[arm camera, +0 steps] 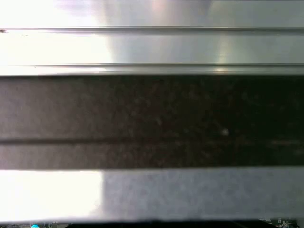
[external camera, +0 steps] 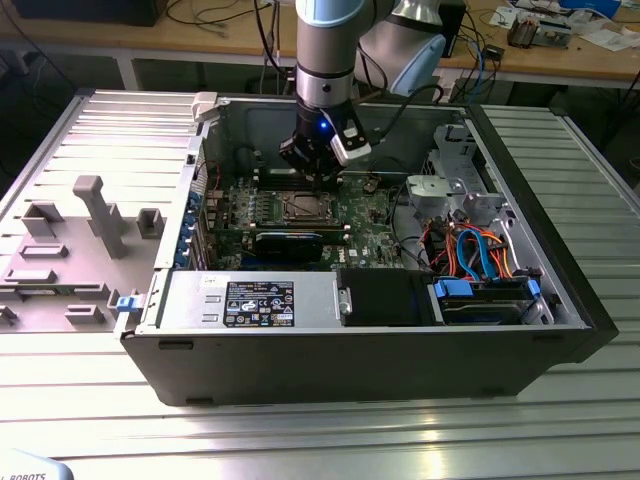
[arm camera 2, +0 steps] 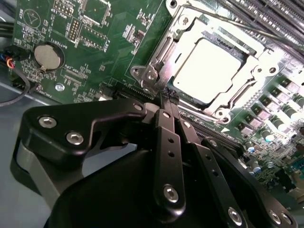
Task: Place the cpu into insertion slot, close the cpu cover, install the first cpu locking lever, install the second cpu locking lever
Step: 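Install the first cpu locking lever, then install the second cpu locking lever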
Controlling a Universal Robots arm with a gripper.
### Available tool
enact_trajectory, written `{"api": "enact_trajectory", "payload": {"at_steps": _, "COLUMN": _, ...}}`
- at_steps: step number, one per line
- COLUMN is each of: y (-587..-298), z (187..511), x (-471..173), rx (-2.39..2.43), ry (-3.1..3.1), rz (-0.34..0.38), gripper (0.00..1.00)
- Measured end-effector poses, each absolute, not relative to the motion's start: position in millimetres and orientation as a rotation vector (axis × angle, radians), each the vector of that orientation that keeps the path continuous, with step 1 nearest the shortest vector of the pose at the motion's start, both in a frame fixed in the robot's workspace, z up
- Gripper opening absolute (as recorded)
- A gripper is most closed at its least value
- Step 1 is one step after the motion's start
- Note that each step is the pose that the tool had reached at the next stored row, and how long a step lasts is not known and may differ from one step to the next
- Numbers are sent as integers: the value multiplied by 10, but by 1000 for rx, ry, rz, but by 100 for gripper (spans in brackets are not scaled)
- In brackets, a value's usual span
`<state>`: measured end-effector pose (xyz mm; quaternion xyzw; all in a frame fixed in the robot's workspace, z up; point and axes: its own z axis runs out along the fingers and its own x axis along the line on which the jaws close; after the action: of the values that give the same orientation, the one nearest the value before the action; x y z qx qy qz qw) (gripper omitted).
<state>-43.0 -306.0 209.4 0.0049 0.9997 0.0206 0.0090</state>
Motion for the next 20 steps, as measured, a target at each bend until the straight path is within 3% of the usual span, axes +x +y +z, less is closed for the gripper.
{"api": "enact_trajectory", "payload": {"at_steps": 20, "y": -3132, "z": 2094, "x": -430, "rx": 15, "ry": 3123, "rz": 64, "gripper": 11}}
